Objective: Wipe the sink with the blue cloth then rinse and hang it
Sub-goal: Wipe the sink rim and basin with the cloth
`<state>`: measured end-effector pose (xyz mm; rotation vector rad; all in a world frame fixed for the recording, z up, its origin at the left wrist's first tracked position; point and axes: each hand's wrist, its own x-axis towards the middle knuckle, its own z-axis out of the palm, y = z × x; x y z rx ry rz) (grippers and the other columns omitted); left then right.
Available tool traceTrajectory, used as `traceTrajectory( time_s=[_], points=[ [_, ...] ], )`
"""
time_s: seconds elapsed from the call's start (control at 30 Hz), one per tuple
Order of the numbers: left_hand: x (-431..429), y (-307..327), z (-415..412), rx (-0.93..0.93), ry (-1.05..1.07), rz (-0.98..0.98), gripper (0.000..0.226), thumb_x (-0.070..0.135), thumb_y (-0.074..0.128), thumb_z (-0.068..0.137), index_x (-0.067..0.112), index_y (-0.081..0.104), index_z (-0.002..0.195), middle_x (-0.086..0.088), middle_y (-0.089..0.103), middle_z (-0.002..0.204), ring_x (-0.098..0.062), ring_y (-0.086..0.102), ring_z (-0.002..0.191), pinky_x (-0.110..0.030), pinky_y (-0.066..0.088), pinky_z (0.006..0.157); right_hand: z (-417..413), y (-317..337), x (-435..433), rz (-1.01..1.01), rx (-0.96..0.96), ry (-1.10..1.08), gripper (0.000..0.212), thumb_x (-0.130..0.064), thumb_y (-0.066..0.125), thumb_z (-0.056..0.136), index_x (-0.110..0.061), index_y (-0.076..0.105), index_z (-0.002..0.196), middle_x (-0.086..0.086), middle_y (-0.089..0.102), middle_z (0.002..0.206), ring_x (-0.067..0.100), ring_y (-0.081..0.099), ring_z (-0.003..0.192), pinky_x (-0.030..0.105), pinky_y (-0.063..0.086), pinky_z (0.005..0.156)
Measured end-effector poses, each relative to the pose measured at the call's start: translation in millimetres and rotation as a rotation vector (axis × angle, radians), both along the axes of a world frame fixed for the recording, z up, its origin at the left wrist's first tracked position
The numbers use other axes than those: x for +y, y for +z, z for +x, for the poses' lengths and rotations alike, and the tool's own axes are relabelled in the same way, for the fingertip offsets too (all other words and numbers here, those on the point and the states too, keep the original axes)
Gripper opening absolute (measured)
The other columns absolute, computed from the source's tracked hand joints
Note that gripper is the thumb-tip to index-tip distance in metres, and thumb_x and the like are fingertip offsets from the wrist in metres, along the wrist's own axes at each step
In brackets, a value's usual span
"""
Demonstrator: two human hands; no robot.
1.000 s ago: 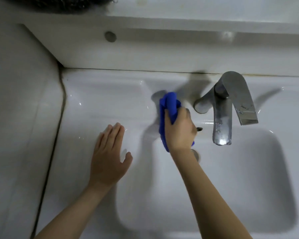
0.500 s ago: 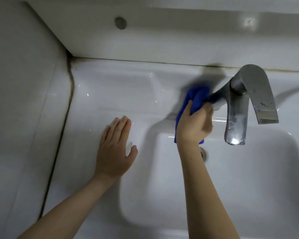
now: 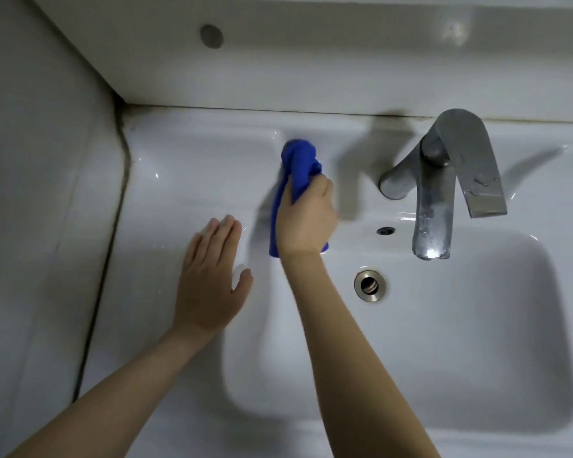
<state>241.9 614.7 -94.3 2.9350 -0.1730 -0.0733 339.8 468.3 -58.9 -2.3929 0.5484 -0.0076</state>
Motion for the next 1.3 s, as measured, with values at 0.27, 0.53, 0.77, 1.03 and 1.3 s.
traceTrajectory(
  time_s=[0.27,0.53,0.77,1.03,1.3],
  points=[
    [-0.8,-1.4,0.7,-0.02,0.011,-0.024,0.068,0.029,0.04,0.085,0.01,0.032,0.15,-0.008,0.033,0.158,-0.025,0.025,0.149,-0.043,0.019,0.122,6.9,-6.3,-53.1,-0.128,-0.028,-0.249,0.037,-0.04,0.047,0.099,-0.005,0.051,0.112,0.01,0.062,0.11,0.033,0.063,0.093,0.034,0.039,0.07],
    [-2.2,2.2,0.7,-0.031,0.018,-0.034,0.061,0.022,0.034,0.09,0.009,0.036,0.149,-0.009,0.036,0.156,-0.025,0.026,0.148,-0.041,0.019,0.122,-47.6,-26.2,-53.1,0.046,-0.152,-0.021,0.033,-0.037,0.055,0.096,-0.004,0.053,0.102,0.009,0.063,0.101,0.031,0.061,0.077,0.039,0.047,0.065],
    [0.2,-0.6,-0.2,-0.041,0.02,-0.079,0.061,0.021,0.036,0.089,0.009,0.036,0.149,-0.008,0.036,0.157,-0.024,0.026,0.148,-0.042,0.02,0.122,-87.3,-27.1,-55.2,0.594,-0.039,-0.276,0.028,-0.035,0.06,0.093,-0.014,0.046,0.081,-0.008,0.05,0.069,0.004,0.045,0.055,0.016,0.04,0.057],
    [-1.4,11.6,-2.5,0.011,0.048,-0.125,0.062,0.019,0.041,0.084,0.008,0.042,0.145,-0.01,0.044,0.151,-0.028,0.033,0.145,-0.045,0.025,0.12,-146.4,19.9,-85.0,1.167,0.34,-0.497,0.027,-0.037,0.064,0.092,-0.011,0.059,0.085,-0.002,0.053,0.061,0.012,0.053,0.053,0.021,0.046,0.05],
    [-33.1,87.3,-8.4,0.195,0.189,-0.481,0.032,0.02,0.051,0.093,0.014,0.059,0.124,-0.003,0.064,0.119,-0.025,0.057,0.114,-0.036,0.044,0.095,-202.9,94.5,-134.5,1.365,0.341,-0.544,0.023,-0.039,0.058,0.095,-0.02,0.069,0.102,-0.002,0.054,0.065,0.009,0.048,0.046,0.024,0.042,0.048]
  ],
)
